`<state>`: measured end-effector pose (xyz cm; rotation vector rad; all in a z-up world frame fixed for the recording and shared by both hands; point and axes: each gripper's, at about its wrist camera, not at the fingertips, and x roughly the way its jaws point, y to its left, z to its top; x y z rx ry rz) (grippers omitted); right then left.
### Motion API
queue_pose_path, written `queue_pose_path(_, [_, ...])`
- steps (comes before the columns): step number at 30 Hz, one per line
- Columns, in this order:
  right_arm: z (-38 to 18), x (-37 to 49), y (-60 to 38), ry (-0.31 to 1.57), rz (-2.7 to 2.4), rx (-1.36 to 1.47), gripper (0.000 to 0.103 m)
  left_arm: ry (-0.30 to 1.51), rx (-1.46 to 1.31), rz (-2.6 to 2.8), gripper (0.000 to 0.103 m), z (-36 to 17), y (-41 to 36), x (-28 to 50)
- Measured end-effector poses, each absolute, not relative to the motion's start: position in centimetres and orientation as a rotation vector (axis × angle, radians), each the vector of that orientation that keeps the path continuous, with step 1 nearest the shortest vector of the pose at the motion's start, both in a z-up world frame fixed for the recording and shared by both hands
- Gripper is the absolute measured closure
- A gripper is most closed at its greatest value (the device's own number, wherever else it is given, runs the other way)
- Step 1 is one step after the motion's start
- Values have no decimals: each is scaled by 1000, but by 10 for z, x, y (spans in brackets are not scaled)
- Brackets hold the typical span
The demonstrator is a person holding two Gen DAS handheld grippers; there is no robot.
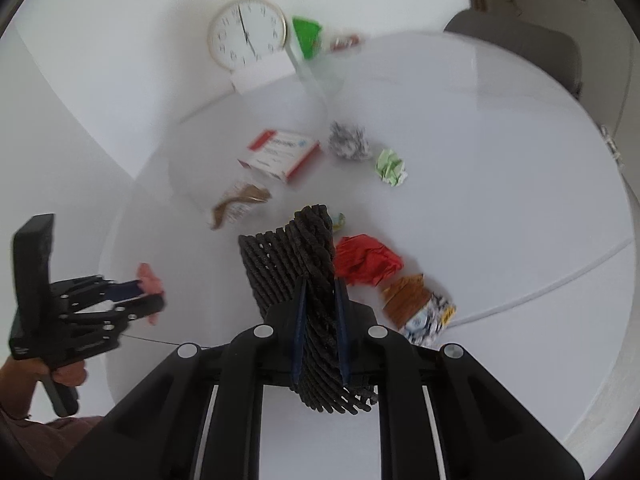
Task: Collect trash
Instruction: 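Grasp the pink tissue with the left tool while the right tool grasps the black foam net, then carry the pink tissue and black net over the wastebasket and open both tools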
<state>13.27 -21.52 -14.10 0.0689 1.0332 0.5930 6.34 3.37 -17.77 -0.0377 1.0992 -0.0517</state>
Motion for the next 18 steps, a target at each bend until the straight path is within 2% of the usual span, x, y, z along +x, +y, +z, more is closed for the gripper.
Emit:
queue_pose_path(9, [-101, 11, -288, 950, 358, 196, 89, 1096, 124, -339, 70, -156, -48, 24])
queue_pose_path(18, [-110, -145, -408, 946, -100, 335, 89, 1123, 372, -809, 69, -171, -214, -45])
